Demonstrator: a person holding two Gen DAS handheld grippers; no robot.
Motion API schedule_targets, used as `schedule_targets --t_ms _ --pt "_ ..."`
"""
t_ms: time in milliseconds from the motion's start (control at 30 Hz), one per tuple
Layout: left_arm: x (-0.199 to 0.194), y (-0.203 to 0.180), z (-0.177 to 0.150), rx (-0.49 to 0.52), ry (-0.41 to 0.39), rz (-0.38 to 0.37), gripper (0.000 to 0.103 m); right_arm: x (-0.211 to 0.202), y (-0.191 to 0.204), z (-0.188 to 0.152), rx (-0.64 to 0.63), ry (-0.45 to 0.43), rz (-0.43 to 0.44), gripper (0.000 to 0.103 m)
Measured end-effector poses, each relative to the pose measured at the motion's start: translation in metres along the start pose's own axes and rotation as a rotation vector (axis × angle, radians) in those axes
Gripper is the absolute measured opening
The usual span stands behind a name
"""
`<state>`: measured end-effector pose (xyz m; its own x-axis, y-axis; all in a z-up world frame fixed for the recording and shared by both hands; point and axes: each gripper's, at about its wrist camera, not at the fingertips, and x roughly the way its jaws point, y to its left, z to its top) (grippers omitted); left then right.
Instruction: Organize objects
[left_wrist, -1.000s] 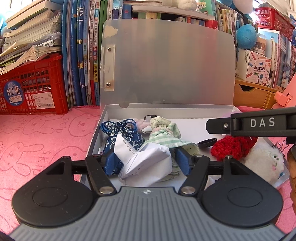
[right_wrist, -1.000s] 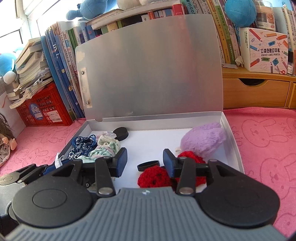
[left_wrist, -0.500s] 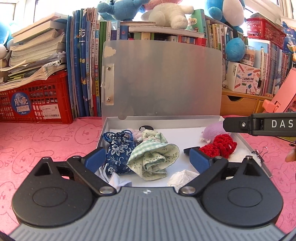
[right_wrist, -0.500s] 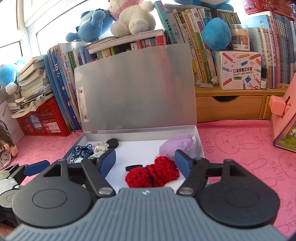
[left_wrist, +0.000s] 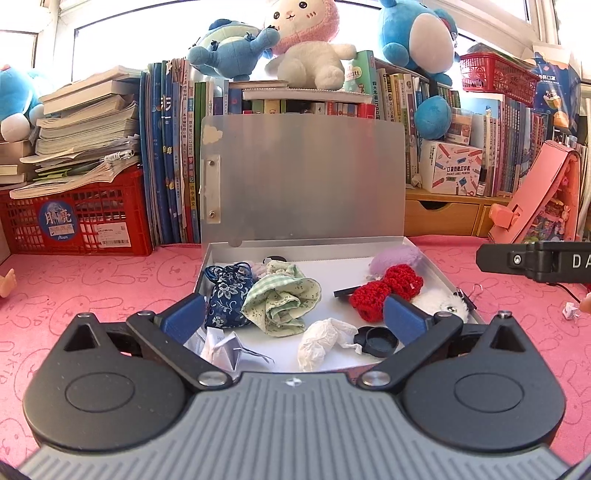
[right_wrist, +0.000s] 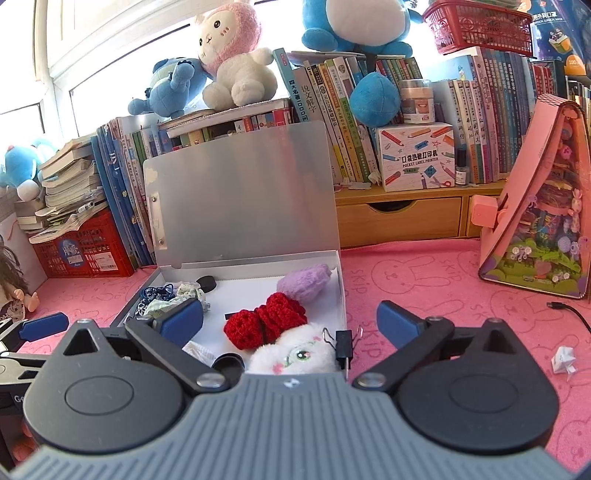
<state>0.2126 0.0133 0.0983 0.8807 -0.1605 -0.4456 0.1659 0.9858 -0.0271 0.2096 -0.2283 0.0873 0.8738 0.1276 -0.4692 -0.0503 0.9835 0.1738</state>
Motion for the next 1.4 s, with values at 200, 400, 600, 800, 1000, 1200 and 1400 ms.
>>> schedule_targets --t_ms 200,400,600,800,1000,1200,1400 --pt "-0.014 -0.003 -0.014 -0.007 0.015 0.013 0.103 -0.015 -0.003 -0.021 0.005 0.017 -0.008 0.103" --pt "-0.025 0.001 -0.036 -0.027 0.048 0.031 0.103 -0.028 0.005 -0.046 -0.045 0.034 -0.021 0.103" --pt "-0.032 0.003 -0.067 -0.03 0.108 0.042 0.103 -0.037 0.016 -0.076 -0.095 0.08 -0.023 0.103" --pt "-0.039 -0.001 -0.09 -0.02 0.129 0.064 0.103 -0.04 0.023 -0.101 -0.126 0.126 -0.026 0.103" --pt "-0.038 -0.004 -0.101 -0.02 0.153 0.065 0.103 -0.04 0.03 -0.114 -0.17 0.146 -0.047 0.103" --pt "-0.031 -0.002 -0.106 -0.033 0.202 0.083 0.103 -0.036 0.033 -0.123 -0.195 0.171 -0.077 0.103" --pt "-0.028 -0.002 -0.107 -0.031 0.219 0.103 0.103 -0.03 0.033 -0.13 -0.195 0.182 -0.086 0.103"
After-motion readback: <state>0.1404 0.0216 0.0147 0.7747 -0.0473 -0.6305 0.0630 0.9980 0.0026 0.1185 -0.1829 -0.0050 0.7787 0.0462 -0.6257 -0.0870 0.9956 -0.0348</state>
